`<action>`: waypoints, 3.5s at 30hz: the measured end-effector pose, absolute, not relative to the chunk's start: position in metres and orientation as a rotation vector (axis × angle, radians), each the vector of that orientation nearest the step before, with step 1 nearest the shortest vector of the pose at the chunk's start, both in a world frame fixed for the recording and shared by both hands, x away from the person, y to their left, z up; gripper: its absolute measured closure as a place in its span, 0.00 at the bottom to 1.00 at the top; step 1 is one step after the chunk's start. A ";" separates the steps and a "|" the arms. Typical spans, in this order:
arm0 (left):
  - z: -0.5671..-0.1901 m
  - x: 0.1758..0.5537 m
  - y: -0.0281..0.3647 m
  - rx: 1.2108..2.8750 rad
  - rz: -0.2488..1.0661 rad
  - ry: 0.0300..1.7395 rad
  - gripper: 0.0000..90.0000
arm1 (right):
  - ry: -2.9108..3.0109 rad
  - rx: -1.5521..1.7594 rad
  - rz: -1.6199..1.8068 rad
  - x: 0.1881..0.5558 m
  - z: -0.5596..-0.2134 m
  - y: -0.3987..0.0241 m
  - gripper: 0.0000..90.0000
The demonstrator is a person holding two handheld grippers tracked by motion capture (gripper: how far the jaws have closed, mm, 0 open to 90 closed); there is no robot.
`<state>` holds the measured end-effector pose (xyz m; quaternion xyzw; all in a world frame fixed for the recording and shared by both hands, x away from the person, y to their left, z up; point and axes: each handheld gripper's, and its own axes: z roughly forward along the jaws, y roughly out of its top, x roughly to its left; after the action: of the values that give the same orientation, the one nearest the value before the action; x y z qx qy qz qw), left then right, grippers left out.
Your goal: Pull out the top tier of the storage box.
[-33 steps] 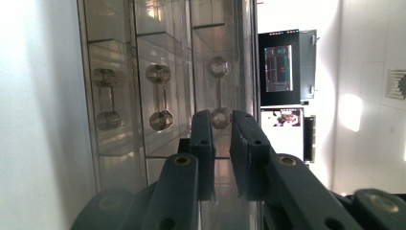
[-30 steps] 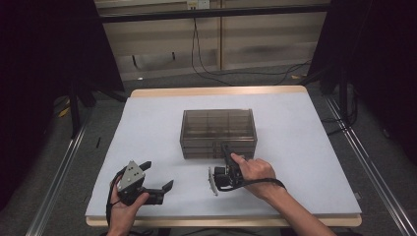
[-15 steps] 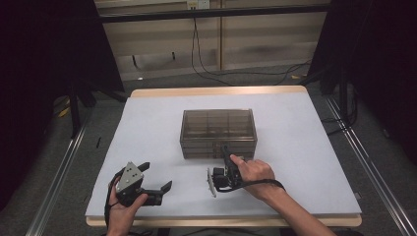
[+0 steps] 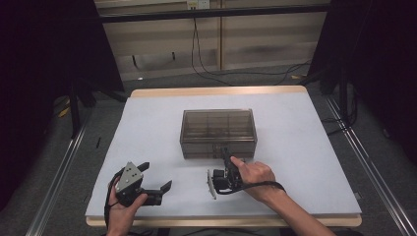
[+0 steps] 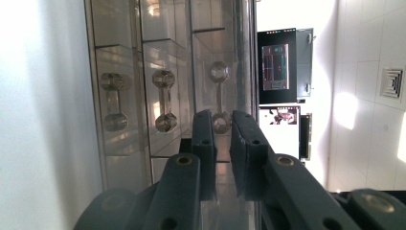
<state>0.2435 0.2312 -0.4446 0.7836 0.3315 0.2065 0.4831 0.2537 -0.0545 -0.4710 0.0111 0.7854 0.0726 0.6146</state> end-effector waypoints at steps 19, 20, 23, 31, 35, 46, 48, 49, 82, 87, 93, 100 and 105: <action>-0.444 0.243 0.233 1.904 0.507 0.811 0.03 | 1.809 -0.010 0.175 0.242 -0.469 -0.055 0.90; -0.444 0.243 0.232 1.903 0.506 0.810 0.03 | 1.809 -0.011 0.173 0.242 -0.469 -0.055 0.90; -0.444 0.243 0.232 1.906 0.508 0.808 0.03 | 1.809 -0.010 0.173 0.242 -0.469 -0.054 0.90; -0.444 0.243 0.231 1.906 0.507 0.809 0.03 | 1.814 0.005 0.175 0.238 -0.469 -0.055 0.90; -0.444 0.243 0.231 1.906 0.509 0.809 0.03 | 1.811 -0.010 0.177 0.238 -0.469 -0.055 0.90; -0.444 0.243 0.232 1.910 0.512 0.812 0.03 | 1.824 -0.003 0.206 0.239 -0.467 -0.057 0.90; -0.444 0.243 0.232 1.910 0.515 0.811 0.03 | 1.840 -0.014 0.236 0.237 -0.465 -0.060 0.90; -0.444 0.243 0.232 1.910 0.515 0.811 0.03 | 1.840 -0.014 0.236 0.237 -0.465 -0.060 0.90; -0.445 0.239 0.235 1.910 0.512 0.820 0.03 | 2.520 0.562 1.225 0.308 -0.379 -0.153 0.70; -0.445 0.240 0.234 1.909 0.511 0.823 0.03 | 2.591 0.597 1.209 0.321 -0.377 -0.163 0.72; -0.445 0.239 0.235 1.918 0.517 0.820 0.03 | 2.650 0.607 1.176 0.330 -0.382 -0.167 0.79; -0.445 0.236 0.236 1.927 0.525 0.830 0.03 | 2.695 0.589 1.111 0.337 -0.385 -0.167 0.78; -0.446 0.235 0.237 1.920 0.524 0.832 0.03 | 2.714 0.575 1.099 0.341 -0.385 -0.169 0.76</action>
<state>0.2347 0.2374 -0.4459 0.7843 0.3397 0.2143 0.4727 0.3411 -0.1686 -0.3855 0.1921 0.9068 0.3670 0.0786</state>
